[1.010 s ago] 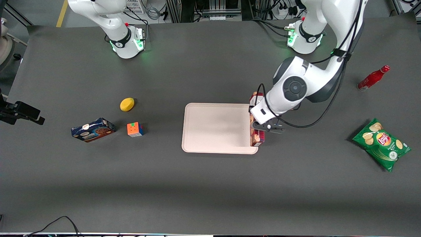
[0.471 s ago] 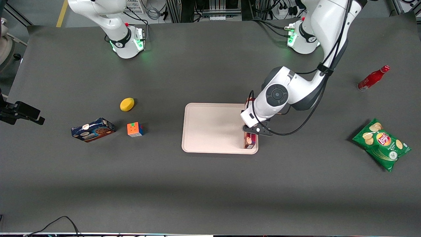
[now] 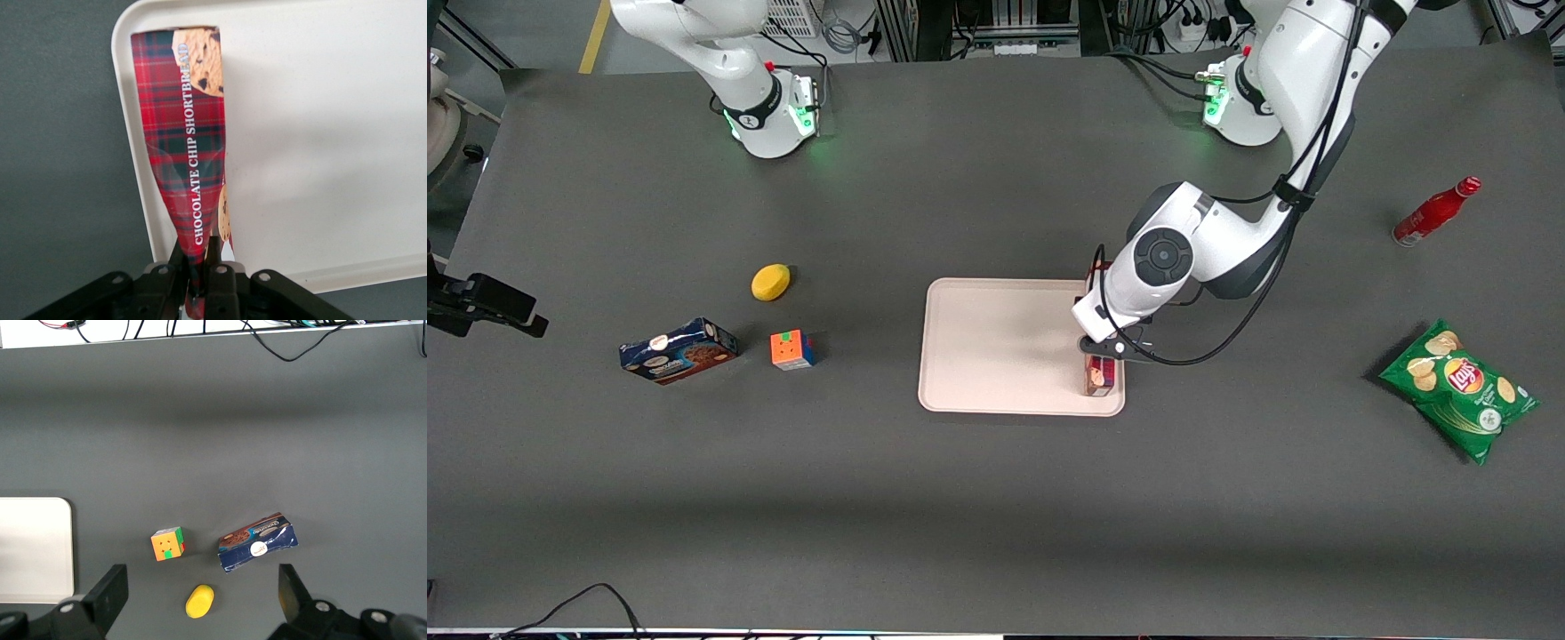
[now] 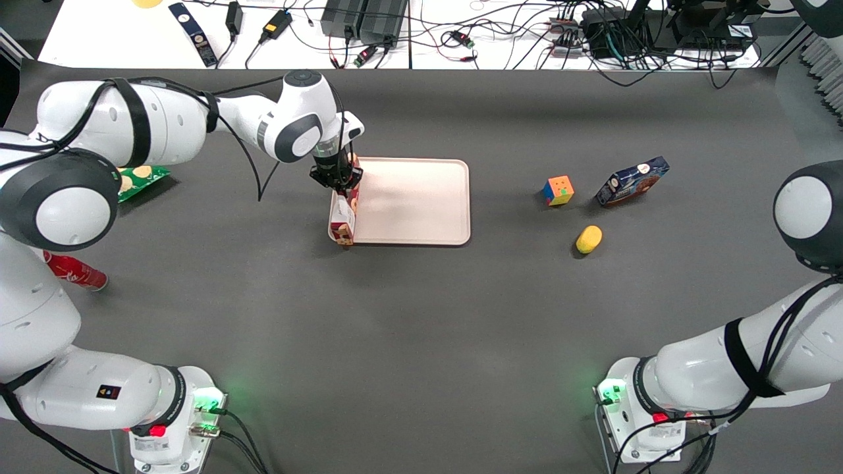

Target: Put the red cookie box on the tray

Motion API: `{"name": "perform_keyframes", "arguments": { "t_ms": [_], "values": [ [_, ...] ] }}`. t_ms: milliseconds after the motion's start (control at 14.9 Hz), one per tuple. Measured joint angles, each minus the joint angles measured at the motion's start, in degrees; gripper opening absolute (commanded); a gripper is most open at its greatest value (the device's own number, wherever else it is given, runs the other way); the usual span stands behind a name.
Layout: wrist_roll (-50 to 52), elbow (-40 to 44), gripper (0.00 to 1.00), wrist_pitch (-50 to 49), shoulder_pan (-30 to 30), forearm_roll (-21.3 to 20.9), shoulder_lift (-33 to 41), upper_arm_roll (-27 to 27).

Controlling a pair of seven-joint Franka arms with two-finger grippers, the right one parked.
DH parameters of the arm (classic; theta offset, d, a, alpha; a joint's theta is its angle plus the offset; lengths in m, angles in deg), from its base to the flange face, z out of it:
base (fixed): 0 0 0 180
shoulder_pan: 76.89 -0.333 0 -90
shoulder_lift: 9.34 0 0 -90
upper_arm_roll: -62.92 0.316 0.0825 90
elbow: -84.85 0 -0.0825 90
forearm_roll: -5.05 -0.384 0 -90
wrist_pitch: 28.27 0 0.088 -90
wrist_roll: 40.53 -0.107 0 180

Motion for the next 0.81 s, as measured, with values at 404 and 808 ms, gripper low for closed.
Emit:
{"name": "perform_keyframes", "arguments": {
  "t_ms": [404,808],
  "values": [
    [0.2,0.3,1.00,0.8,-0.1,0.0,0.0,0.1],
    [-0.5,9.9,1.00,-8.4,-3.2,-0.2,1.3,1.6]
  ]
}}
